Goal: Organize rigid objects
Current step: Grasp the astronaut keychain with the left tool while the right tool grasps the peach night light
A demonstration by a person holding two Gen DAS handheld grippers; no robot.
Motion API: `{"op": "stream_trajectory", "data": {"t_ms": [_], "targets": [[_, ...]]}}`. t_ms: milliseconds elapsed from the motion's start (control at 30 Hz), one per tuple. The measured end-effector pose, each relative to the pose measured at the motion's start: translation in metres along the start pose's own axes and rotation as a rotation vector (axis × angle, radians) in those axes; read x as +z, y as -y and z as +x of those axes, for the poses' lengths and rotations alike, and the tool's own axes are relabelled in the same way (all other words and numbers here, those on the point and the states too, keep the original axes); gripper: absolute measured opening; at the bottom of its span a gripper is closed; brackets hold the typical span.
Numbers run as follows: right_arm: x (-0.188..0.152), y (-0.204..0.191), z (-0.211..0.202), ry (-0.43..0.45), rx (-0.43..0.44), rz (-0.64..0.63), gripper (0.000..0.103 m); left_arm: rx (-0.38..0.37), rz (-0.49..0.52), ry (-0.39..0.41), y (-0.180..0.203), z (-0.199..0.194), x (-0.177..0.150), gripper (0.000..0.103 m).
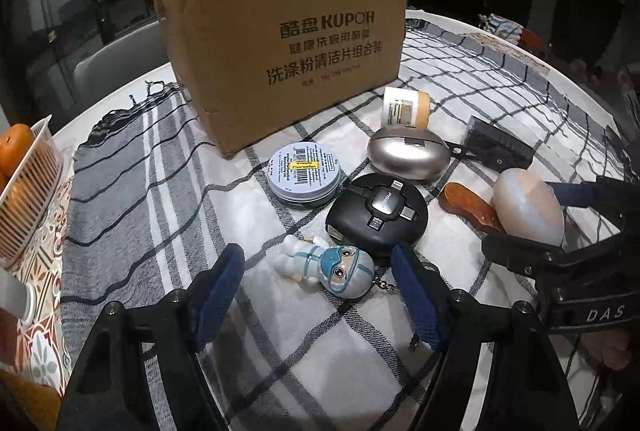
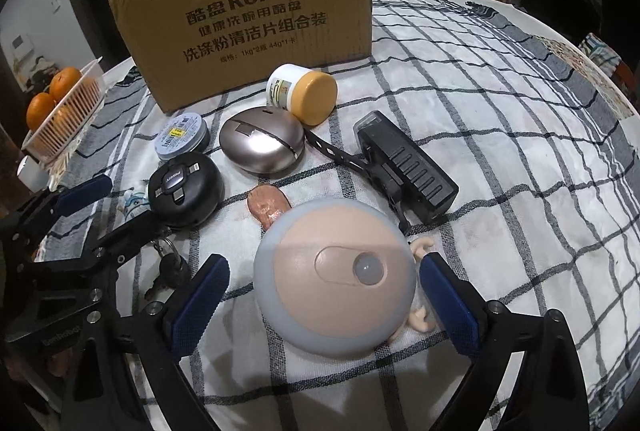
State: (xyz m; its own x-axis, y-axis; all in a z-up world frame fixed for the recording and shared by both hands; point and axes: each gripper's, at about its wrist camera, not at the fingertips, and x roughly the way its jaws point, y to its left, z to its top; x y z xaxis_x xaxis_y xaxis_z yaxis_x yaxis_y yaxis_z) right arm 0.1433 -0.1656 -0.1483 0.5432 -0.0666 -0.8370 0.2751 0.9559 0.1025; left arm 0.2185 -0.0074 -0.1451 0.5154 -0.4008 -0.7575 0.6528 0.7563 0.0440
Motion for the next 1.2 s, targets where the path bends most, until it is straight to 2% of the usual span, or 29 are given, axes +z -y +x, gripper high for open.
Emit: {"op": "stream_trajectory", "data": {"t_ms": [67, 133, 367, 533, 700, 1000, 1200], "targets": [[0.001, 0.000, 0.001, -0.003, -0.005, 0.000, 0.097, -0.010, 0.000, -0.014, -0.001, 0.002, -0.001, 0.074], [0.002, 0.000, 0.002, -0.005, -0.007, -0.003, 0.097, -0.023, 0.002, -0.030, -0.002, 0.005, -0.002, 0.066], [0.002, -0.001, 0.008, -0.023, -0.027, -0.016, 0.092, -0.042, 0.011, -0.026, -0.002, 0.010, -0.002, 0.066], [0.002, -0.001, 0.007, -0.019, -0.029, -0.020, 0.089, -0.063, 0.008, -0.039, -0.001, 0.014, -0.001, 0.055], [0.003, 0.002, 0.006, -0.009, -0.033, -0.031, 0.079, -0.032, -0.013, -0.053, 0.005, 0.012, 0.000, 0.054], [0.003, 0.011, 0.002, -0.004, 0.026, -0.044, 0.076, 0.077, -0.082, -0.061, 0.018, -0.006, 0.000, 0.054], [0.001, 0.018, -0.002, 0.001, 0.061, -0.065, 0.074, 0.119, -0.170, -0.055, 0.025, -0.019, -0.003, 0.054]]}}
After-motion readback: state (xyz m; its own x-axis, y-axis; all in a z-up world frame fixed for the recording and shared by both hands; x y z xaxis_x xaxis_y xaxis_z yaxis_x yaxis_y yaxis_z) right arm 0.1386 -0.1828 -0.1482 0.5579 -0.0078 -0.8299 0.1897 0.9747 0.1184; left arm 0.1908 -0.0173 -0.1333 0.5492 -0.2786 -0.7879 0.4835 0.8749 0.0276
